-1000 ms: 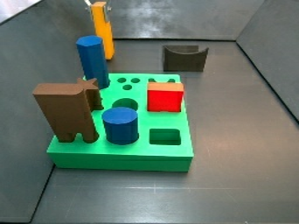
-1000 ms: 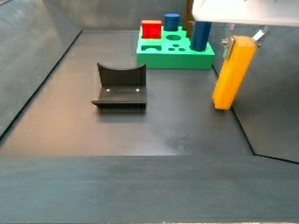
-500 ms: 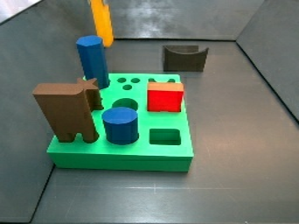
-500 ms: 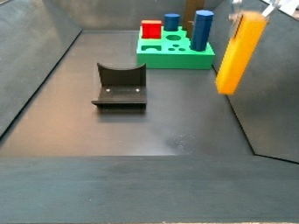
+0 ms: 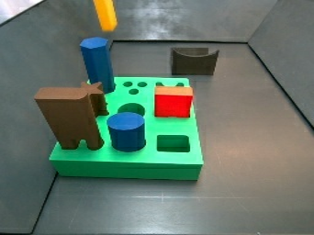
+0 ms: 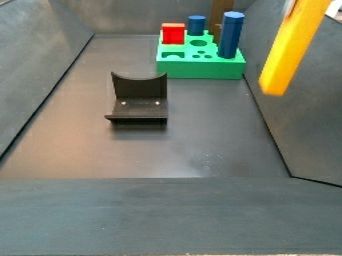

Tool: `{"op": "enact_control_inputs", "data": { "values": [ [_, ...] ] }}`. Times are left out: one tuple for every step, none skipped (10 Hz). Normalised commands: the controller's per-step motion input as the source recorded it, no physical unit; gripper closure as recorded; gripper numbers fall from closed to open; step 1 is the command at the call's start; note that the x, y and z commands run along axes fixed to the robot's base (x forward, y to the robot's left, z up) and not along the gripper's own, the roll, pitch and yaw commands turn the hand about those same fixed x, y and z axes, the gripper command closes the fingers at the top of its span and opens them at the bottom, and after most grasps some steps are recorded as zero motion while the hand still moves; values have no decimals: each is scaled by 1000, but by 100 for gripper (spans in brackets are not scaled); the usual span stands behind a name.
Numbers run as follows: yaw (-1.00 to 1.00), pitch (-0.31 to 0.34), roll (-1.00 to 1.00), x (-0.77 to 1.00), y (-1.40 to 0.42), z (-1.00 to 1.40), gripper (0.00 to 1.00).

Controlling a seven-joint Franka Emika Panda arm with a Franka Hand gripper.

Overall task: Pick up the rectangle object. Move up. Move to above the board. Insert the rectangle object.
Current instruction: Move to above the board.

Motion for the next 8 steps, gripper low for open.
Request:
{"op": "enact_control_inputs", "data": {
  "values": [
    [-49, -71, 108, -108, 26, 342, 100],
    [306, 703, -424, 563, -1000, 253, 100],
    [299, 731, -395, 578, -1000, 233, 100],
    [246, 683, -254, 608, -1000, 245, 100],
    [126, 470, -168, 620, -1000, 238, 100],
    [89, 357, -124, 615, -1000, 239, 100],
    [47, 191, -45, 609, -1000, 248, 100],
    [32, 118, -28, 611, -1000, 248, 100]
  ]
}}
